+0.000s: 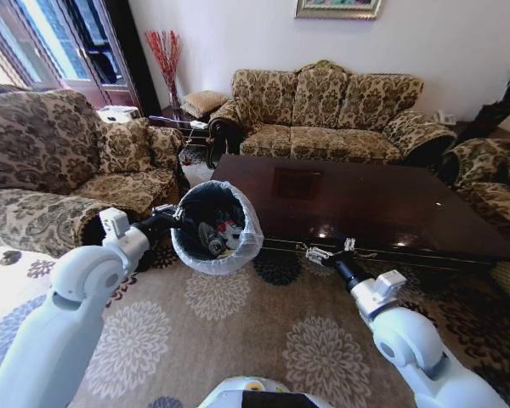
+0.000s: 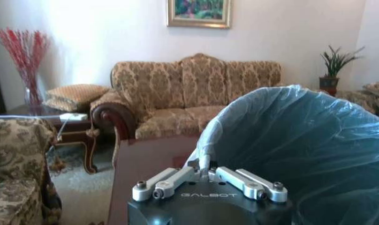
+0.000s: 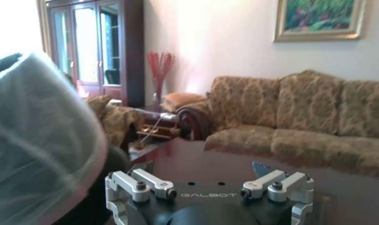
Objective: Move to the front of the table and place the trash on the table into the trash bin.
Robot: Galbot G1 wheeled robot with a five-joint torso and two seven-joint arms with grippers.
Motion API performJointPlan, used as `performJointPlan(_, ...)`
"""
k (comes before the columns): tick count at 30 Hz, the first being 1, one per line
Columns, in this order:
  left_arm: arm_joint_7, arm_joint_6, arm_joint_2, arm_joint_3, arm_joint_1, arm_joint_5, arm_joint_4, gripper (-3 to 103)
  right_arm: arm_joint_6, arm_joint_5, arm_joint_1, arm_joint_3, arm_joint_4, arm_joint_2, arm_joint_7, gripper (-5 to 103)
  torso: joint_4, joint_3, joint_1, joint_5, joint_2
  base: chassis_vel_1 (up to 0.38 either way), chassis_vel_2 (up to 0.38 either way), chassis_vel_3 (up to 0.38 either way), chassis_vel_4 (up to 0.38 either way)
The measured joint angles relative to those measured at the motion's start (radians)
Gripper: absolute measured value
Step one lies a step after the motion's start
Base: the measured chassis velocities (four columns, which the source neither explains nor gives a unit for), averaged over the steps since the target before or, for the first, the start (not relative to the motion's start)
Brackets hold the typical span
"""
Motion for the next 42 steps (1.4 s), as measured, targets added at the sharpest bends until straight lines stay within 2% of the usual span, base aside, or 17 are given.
performJointPlan(2, -0.012, -0.077, -0.013, -0.037, 0.085, 0.004, -0.049, 0, -0.015, 0.002, -0.018, 0.081, 0.016, 0.013, -0.022, 100, -0.0001, 0.0, 0.0, -0.0001, 0.0, 0.0, 0.0, 0.0, 0.0)
performJointPlan(3, -0.012, -0.077, -0.013, -0.037, 0.085, 0.004, -0.049, 0, -0.015, 0.002, -0.018, 0.081, 0.016, 0.013, -0.022, 100, -0.0001, 0.0, 0.0, -0.0001, 0.0, 0.0, 0.0, 0.0, 0.0)
performJointPlan(5, -0.024, -0.122, -0.018, -0.073, 0.151, 0.005, -0.089, 0, -0.029, 0.034, -0.017, 0.11, 0.02, 0.015, -0.04, 100, 0.0003, 0.0, -0.001, 0.0001, 0.0, 0.0, 0.0, 0.0, 0.0)
performJointPlan(7, -0.032, -0.119, -0.014, -0.09, 0.166, 0.005, -0.101, 0, -0.031, 0.044, -0.013, 0.112, 0.02, 0.016, -0.042, 100, 0.0003, 0.0, -0.001, 0.0002, 0.0, 0.0, 0.0, 0.0, 0.0)
performJointPlan(11, -0.028, -0.06, -0.004, -0.115, 0.187, 0.023, -0.123, 0, -0.025, 0.054, -0.001, 0.117, 0.008, 0.017, -0.039, 100, 0.0001, 0.0, 0.0, 0.0, 0.0, 0.0, 0.0, 0.0, 0.0)
performJointPlan(16, -0.018, -0.02, 0.0, -0.128, 0.195, 0.042, -0.126, 0, -0.021, 0.067, 0.007, 0.135, -0.003, 0.018, -0.037, 100, 0.0001, 0.0, 0.0, 0.0001, 0.0, 0.0, 0.0, 0.0, 0.0)
performJointPlan(17, -0.015, -0.003, 0.0, -0.129, 0.201, 0.067, -0.124, 0, -0.02, 0.076, 0.008, 0.15, -0.008, 0.02, -0.039, 100, 0.0, 0.0, 0.0, 0.0001, 0.0, 0.0, 0.0, 0.0, 0.0)
performJointPlan(19, -0.012, 0.0, -0.013, -0.125, 0.218, 0.135, -0.096, 0, -0.012, 0.089, 0.005, 0.178, -0.017, 0.022, -0.045, 100, -0.0001, 0.0, 0.0, 0.0002, 0.0, 0.0, 0.0, 0.0, 0.0)
performJointPlan(25, 0.001, 0.014, -0.069, -0.125, 0.282, 0.212, -0.043, 0, 0.013, 0.103, -0.015, 0.216, -0.033, 0.029, -0.074, 100, 0.0, 0.0, 0.0, -0.0001, 0.0, 0.0, 0.0, 0.0, 0.0)
performJointPlan(30, 0.012, -0.014, -0.14, -0.115, 0.349, 0.275, 0.033, 0, 0.031, 0.113, -0.025, 0.225, -0.047, 0.032, -0.085, 100, 0.0001, 0.0, 0.0, 0.0002, 0.0, 0.0, 0.0, 0.0, 0.0)
performJointPlan(34, -0.014, -0.019, -0.196, -0.069, 0.349, 0.283, 0.121, 0, 0.036, 0.116, -0.018, 0.225, -0.062, 0.028, -0.09, 100, 0.0002, 0.0, 0.0, -0.0002, 0.0, 0.0, 0.0, 0.0, 0.0)
performJointPlan(37, -0.067, -0.031, -0.239, -0.005, 0.308, 0.277, 0.247, 0, 0.04, 0.12, -0.017, 0.227, -0.068, 0.026, -0.09, 100, 0.0001, 0.0, 0.0, 0.0004, 0.0, 0.0, 0.0, 0.0, 0.0)
performJointPlan(38, -0.067, -0.031, -0.239, -0.005, 0.308, 0.277, 0.247, 0, 0.04, 0.12, -0.017, 0.227, -0.068, 0.026, -0.09, 100, 0.0001, 0.0, 0.0, 0.0004, 0.0, 0.0, 0.0, 0.0, 0.0)
performJointPlan(41, -0.129, -0.053, -0.276, 0.049, 0.243, 0.269, 0.386, 0, 0.048, 0.125, -0.034, 0.248, -0.069, 0.028, -0.096, 100, 0.0, 0.0, 0.0, 0.0001, 0.0, 0.0, 0.0, 0.0, 0.0)
performJointPlan(42, -0.129, -0.053, -0.276, 0.049, 0.243, 0.269, 0.386, 0, 0.048, 0.125, -0.034, 0.248, -0.069, 0.028, -0.096, 100, 0.0, 0.0, 0.0, 0.0001, 0.0, 0.0, 0.0, 0.0, 0.0)
